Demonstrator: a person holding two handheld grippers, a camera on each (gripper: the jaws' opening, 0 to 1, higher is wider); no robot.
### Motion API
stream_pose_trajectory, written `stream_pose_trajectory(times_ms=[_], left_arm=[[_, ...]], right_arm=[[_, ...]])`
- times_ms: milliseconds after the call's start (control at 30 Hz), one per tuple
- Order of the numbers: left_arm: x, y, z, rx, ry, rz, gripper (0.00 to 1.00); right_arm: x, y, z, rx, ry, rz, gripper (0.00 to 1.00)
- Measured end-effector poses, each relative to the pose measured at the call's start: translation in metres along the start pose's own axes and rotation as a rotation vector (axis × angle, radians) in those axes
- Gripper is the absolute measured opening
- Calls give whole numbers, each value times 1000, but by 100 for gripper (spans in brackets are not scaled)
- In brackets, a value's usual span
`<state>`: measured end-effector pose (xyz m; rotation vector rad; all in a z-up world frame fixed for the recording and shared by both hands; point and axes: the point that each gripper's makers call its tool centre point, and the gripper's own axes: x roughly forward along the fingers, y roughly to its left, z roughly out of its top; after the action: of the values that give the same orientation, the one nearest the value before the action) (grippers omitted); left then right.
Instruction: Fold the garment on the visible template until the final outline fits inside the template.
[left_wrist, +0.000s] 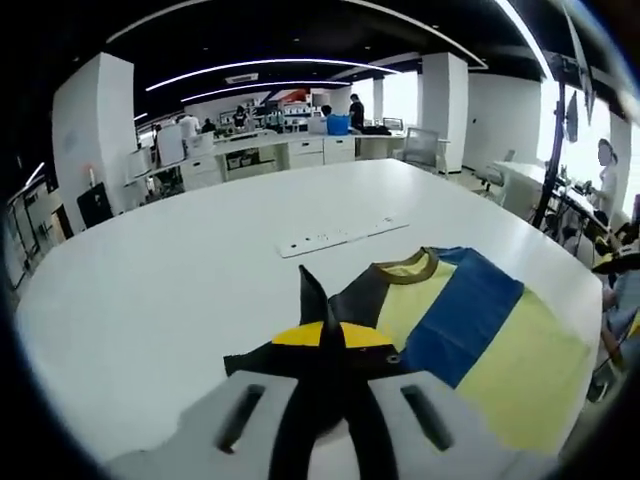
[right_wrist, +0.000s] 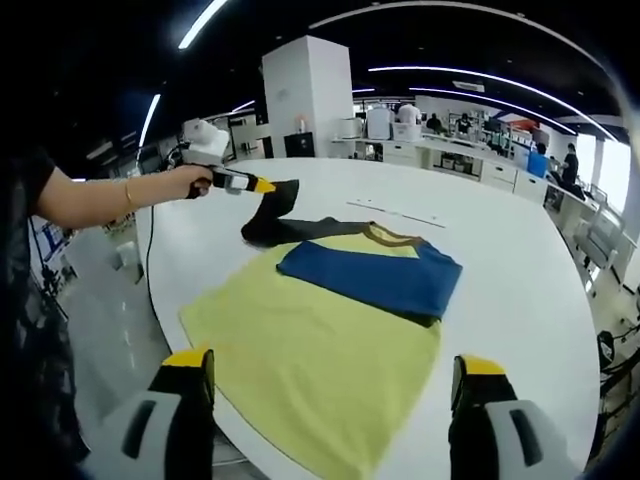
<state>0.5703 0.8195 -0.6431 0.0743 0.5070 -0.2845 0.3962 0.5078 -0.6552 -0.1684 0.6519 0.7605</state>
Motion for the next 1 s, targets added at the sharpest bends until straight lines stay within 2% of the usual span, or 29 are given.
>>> stream_pose_trajectory(times_ms=[633, 1000], left_arm=[[28, -59, 32, -22, -53, -95, 1], [46, -102, 42, -28, -69, -154, 1]], right_arm=[[4, 8, 2, 16, -14, 15, 99], [3, 5, -4, 29, -7, 6, 99]])
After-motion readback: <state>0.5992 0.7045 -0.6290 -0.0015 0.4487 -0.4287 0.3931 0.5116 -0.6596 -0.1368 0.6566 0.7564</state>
